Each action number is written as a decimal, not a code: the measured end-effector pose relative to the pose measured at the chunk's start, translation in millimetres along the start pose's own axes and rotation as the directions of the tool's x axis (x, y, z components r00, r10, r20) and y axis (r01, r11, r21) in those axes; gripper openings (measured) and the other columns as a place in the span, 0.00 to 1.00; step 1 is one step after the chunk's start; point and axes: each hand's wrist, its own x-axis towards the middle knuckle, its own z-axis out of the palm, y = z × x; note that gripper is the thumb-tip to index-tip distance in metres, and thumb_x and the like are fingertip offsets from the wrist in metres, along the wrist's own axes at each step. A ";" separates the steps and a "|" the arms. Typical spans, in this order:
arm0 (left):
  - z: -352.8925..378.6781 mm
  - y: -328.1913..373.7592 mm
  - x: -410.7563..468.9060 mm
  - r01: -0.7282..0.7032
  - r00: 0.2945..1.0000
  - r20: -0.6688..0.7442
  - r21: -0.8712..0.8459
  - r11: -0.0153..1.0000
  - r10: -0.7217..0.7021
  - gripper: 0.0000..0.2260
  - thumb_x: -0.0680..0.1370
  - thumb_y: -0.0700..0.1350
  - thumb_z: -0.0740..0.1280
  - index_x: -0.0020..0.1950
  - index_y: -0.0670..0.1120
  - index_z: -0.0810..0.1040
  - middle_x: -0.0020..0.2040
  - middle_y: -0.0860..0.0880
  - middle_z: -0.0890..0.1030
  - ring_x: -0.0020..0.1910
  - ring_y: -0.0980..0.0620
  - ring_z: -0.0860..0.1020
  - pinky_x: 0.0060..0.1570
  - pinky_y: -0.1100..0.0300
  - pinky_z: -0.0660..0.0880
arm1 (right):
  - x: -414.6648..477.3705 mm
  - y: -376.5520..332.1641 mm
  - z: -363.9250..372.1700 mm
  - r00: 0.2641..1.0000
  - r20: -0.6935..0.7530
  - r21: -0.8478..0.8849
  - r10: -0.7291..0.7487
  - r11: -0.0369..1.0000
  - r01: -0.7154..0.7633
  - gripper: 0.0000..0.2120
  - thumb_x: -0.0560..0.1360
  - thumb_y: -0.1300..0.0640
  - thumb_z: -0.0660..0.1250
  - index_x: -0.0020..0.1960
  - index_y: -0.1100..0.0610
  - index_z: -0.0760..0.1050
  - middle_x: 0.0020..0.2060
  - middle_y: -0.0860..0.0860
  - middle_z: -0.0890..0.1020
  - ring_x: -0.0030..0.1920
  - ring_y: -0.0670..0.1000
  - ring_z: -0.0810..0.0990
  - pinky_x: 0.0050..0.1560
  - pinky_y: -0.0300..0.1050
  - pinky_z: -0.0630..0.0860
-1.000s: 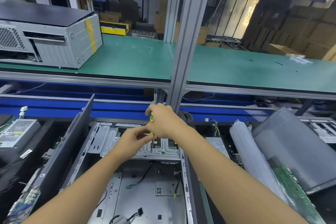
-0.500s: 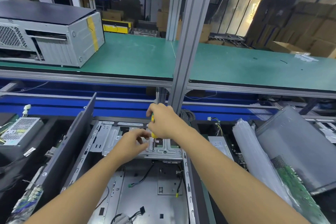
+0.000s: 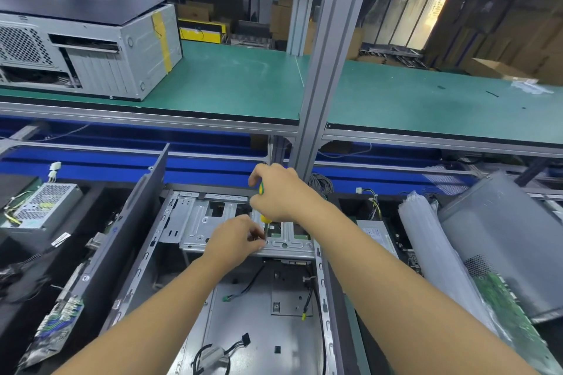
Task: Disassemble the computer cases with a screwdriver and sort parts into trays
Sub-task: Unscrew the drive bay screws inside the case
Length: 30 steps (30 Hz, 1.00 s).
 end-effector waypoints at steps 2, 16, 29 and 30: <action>0.8 0.3 0.0 0.007 1.000 -0.014 0.007 1.000 -0.007 0.05 0.74 0.52 0.74 0.40 0.56 0.80 0.44 0.57 0.76 0.41 0.57 0.76 0.43 0.58 0.75 | -1.1 -1.4 -0.1 0.999 0.023 -0.036 0.034 0.999 -0.033 0.17 0.78 0.56 0.65 0.65 0.53 0.68 0.65 0.55 0.68 0.64 0.58 0.66 0.51 0.51 0.68; 1.5 -5.9 -0.2 -0.049 0.999 -0.013 -0.002 0.999 0.049 0.05 0.73 0.53 0.72 0.38 0.57 0.79 0.42 0.56 0.76 0.38 0.58 0.75 0.38 0.60 0.72 | -1.3 -5.0 -5.1 0.995 0.083 -0.077 0.062 0.995 -0.055 0.17 0.78 0.53 0.67 0.64 0.52 0.68 0.59 0.53 0.67 0.62 0.59 0.70 0.50 0.52 0.70; -3.5 -7.9 -0.2 -0.023 0.999 0.037 -0.136 0.990 0.029 0.06 0.71 0.46 0.73 0.45 0.56 0.84 0.43 0.58 0.78 0.39 0.61 0.77 0.41 0.71 0.72 | -5.2 -6.5 -11.2 0.991 0.061 -0.105 0.117 0.988 -0.110 0.16 0.77 0.62 0.64 0.64 0.56 0.67 0.64 0.56 0.66 0.66 0.60 0.64 0.51 0.52 0.69; -3.5 -7.8 0.0 -0.022 0.999 0.036 -0.138 0.990 0.027 0.06 0.71 0.46 0.73 0.45 0.56 0.83 0.43 0.58 0.78 0.39 0.61 0.77 0.41 0.71 0.72 | -5.7 -6.7 -10.4 0.993 0.055 -0.112 0.107 0.989 -0.101 0.17 0.78 0.59 0.65 0.66 0.56 0.66 0.65 0.56 0.65 0.67 0.61 0.65 0.52 0.53 0.70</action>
